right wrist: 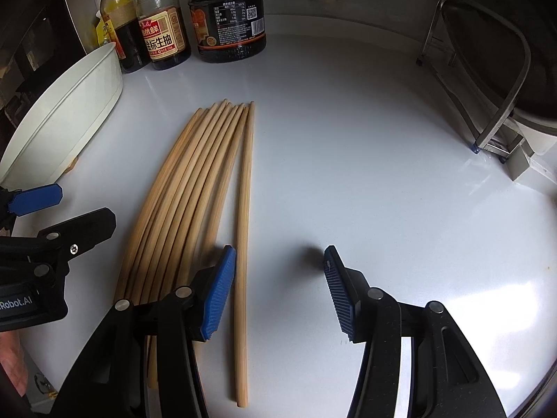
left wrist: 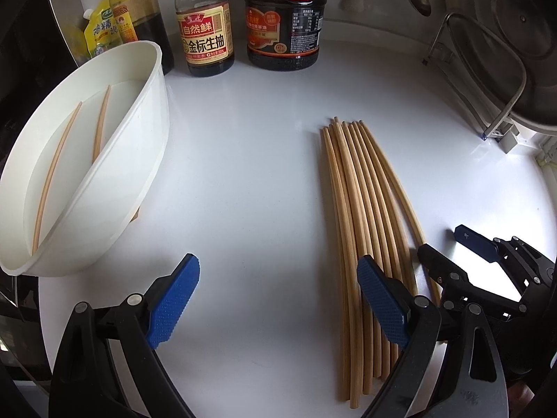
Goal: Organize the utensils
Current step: 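Close the right gripper on a chopstick while the left gripper grasps another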
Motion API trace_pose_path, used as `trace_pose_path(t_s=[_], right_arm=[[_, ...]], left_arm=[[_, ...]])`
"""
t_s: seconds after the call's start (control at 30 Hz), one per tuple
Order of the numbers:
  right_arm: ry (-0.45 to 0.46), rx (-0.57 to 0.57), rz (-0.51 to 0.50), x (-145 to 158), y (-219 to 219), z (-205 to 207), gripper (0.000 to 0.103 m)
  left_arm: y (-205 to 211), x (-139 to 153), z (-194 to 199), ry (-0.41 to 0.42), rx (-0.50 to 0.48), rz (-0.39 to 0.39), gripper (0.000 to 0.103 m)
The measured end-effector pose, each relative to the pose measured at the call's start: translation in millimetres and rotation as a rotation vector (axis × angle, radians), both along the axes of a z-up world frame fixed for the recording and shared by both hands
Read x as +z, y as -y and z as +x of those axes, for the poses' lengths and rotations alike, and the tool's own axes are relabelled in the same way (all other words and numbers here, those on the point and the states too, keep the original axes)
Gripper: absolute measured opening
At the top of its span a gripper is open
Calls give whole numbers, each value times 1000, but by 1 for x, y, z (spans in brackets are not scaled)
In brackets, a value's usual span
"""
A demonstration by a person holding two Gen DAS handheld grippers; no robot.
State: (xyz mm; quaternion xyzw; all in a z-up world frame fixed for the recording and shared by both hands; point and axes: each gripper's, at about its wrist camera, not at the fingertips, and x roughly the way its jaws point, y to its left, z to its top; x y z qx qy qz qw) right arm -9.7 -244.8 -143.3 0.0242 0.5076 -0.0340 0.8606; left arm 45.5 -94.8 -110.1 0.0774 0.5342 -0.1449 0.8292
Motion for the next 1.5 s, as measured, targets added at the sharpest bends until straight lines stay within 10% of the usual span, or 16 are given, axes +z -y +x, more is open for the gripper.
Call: trace_pose_path(t_s=[1.5], right_arm=[[21, -47, 26, -2, 22, -10, 51]], left_arm=[[-47, -18, 11, 67, 168, 78, 90]])
